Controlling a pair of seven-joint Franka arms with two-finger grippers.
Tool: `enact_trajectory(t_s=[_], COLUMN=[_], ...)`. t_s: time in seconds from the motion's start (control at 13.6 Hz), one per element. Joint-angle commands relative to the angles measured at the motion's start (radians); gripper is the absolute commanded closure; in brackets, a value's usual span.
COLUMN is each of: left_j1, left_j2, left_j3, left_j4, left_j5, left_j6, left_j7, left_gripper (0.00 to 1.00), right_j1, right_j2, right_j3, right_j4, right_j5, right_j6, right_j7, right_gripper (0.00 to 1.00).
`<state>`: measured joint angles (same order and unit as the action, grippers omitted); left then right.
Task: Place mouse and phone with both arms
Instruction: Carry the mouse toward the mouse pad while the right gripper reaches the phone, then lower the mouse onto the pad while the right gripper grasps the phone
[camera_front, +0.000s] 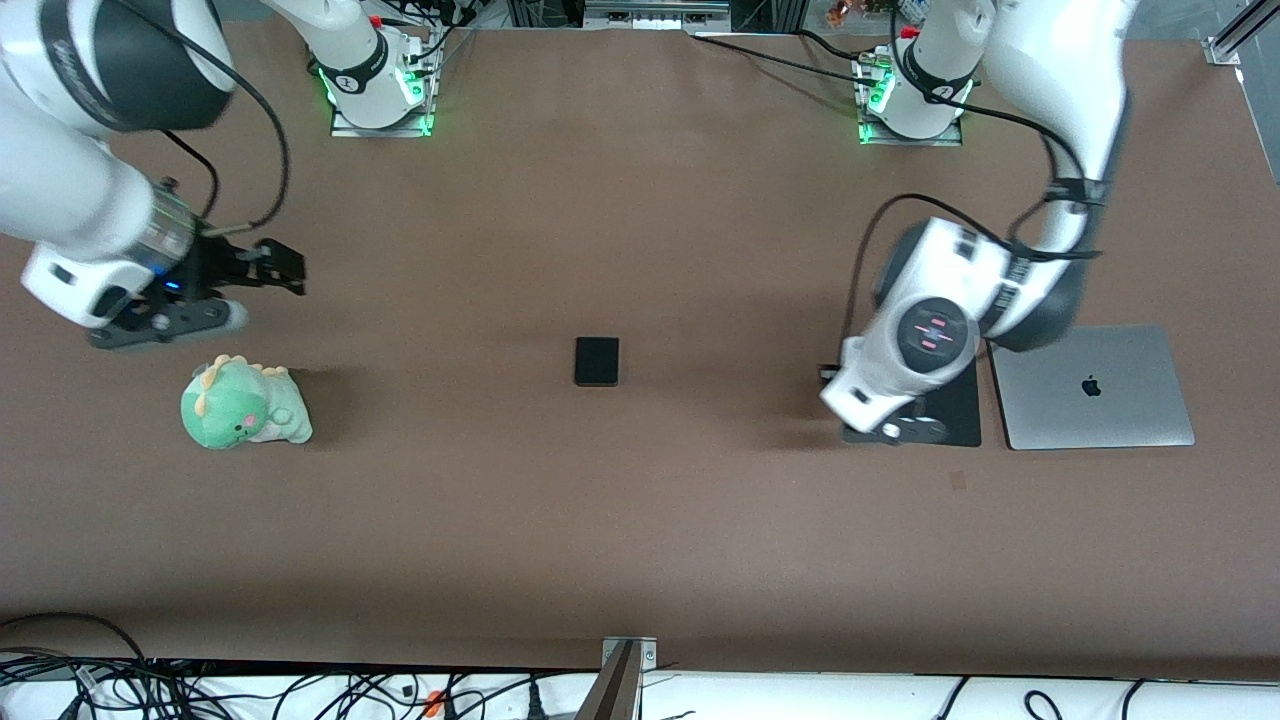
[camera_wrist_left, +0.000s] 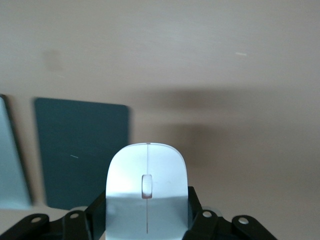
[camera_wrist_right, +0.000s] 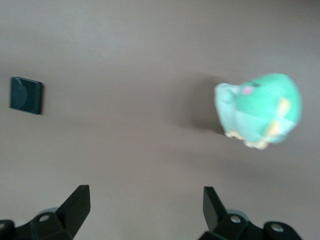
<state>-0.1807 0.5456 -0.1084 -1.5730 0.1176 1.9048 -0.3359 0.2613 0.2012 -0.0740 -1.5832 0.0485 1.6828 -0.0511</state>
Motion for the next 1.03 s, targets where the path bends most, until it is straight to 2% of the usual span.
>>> enact_trajectory(t_s=[0.0,0.15,0.37,0.51,0.66,0.74,0.81,0.96], left_j1=[0.096,0.144,0.243,0.251,0.253,0.260,0.273,0.277], left_j2=[0.002,0.005,-0.010,-0.019,-0.015,-0.012,-0.012,-0.035], left_j3=[-0.027,-0.030,-0.040,-0.043,-0.043,-0.043,-0.043,-0.043], left_j4=[-0.036,-0.105,-0.282,-0.392,-0.449,-0.455,-0.453,-0.452], left_j5=[0.016,0.011,0.011,0.011,0.011,0.010,0.010,0.010], left_j6=[0.014,0.096,0.331,0.501,0.594,0.603,0.605,0.585], left_j7=[0.131,0.196,0.326,0.336,0.337,0.336,0.328,0.330], left_gripper=[0.68,0.68,0.66,0.64,0.58,0.44,0.00,0.00], right_j1=[0.079,0.165,0.268,0.326,0.370,0.392,0.410,0.446], right_j2=[0.081,0.147,0.246,0.314,0.375,0.406,0.437,0.475], right_j3=[-0.001,-0.001,-0.001,-0.001,-0.001,-0.001,-0.001,-0.001], right_j4=[-0.052,-0.063,-0.081,-0.090,-0.089,-0.087,-0.086,-0.080], right_j5=[0.034,0.034,0.034,0.034,0.034,0.034,0.033,0.033], right_j6=[0.151,0.239,0.401,0.501,0.613,0.656,0.699,0.742], right_j7=[0.107,0.254,0.471,0.572,0.660,0.713,0.758,0.775], right_gripper=[0.00,0.00,0.00,0.00,0.00,0.00,0.00,0.00])
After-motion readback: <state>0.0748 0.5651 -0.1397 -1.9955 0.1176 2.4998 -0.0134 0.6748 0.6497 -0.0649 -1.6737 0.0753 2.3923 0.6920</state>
